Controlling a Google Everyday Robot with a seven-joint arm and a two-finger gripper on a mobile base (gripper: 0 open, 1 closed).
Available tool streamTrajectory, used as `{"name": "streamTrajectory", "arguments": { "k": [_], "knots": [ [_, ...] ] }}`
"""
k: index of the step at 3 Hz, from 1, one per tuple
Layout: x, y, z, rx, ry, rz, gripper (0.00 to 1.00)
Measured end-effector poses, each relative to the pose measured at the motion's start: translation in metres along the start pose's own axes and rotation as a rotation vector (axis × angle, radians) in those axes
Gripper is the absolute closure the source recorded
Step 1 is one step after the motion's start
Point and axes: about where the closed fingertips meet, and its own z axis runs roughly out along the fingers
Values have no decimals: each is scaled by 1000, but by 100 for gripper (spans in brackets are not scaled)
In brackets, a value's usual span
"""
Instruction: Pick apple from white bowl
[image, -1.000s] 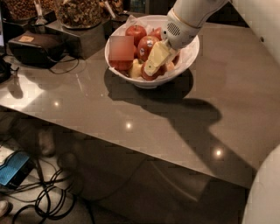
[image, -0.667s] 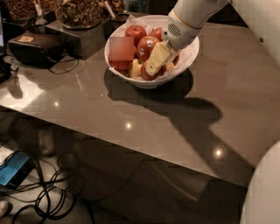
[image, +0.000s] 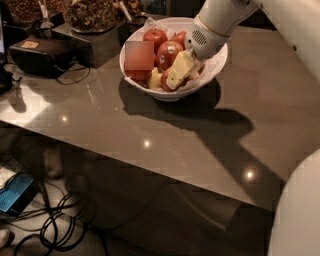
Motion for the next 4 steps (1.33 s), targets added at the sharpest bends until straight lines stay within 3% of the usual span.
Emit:
{"name": "streamTrajectory", "arguments": {
  "k": [2,3,4],
  "knots": [
    [3,-4,11,-37,13,2,38],
    [3,-4,11,-37,13,2,56],
    [3,-4,11,-37,13,2,80]
  ]
}}
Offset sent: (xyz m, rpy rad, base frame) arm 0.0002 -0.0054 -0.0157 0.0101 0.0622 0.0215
